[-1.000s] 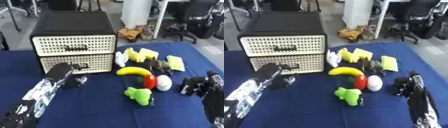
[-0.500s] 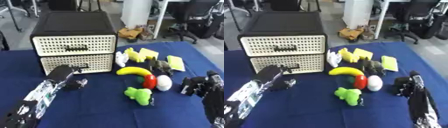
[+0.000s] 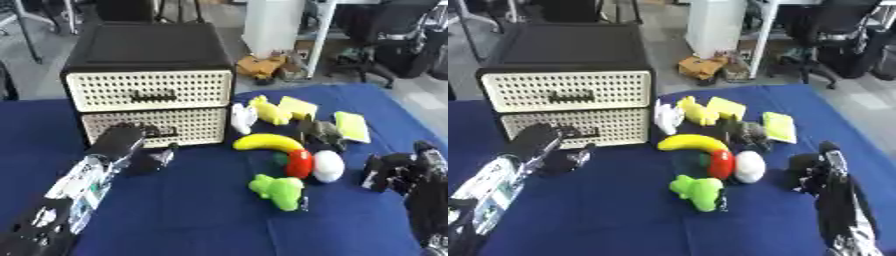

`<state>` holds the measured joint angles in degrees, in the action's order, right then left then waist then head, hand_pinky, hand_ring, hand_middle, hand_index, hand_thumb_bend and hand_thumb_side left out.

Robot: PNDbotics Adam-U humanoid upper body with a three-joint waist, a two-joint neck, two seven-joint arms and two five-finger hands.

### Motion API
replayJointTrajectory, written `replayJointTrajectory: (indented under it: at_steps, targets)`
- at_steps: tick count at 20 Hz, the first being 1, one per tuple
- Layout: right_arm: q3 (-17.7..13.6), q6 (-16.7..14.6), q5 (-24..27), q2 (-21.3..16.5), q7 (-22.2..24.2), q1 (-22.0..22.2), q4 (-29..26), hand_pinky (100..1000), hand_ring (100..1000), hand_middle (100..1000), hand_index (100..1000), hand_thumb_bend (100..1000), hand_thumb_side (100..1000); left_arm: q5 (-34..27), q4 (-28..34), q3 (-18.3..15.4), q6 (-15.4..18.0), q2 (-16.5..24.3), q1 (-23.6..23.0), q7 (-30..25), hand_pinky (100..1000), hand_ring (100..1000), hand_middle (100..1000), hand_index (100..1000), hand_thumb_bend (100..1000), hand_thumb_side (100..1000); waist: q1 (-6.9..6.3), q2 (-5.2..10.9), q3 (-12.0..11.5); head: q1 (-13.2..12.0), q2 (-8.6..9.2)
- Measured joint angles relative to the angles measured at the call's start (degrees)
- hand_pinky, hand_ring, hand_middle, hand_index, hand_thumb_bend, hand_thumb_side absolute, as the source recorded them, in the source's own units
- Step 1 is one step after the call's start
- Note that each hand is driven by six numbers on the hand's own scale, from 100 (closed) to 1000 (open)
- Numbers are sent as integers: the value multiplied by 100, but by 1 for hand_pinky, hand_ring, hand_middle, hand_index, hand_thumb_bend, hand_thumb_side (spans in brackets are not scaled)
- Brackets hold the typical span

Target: Pick up objects from table and place into drawer.

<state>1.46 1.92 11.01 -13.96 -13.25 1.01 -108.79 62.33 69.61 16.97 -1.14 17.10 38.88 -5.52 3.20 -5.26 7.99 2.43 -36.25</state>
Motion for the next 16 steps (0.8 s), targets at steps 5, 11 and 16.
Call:
replayJointTrajectory:
  at_steps: [5,11,16]
  targets:
    - [0,0,0,0,0,0,0,409,447,444,555,100,1000,-137,264,-60,-163,36,1,-93,100,100,100,754,315,1000,1,0,-13,1,0]
    - [0,0,1,0,0,0,0,409,447,444,555,100,1000,-73,115,-65,-236,22,52,-16,100,100,100,755,314,1000,3,0,1,0,0]
    - [0,1,1,0,1,0,0,409,447,444,554,100,1000,114,-206,-69,-190,-77,109,65,100,100,100,755,308,1000,2,0,25,-12,-1]
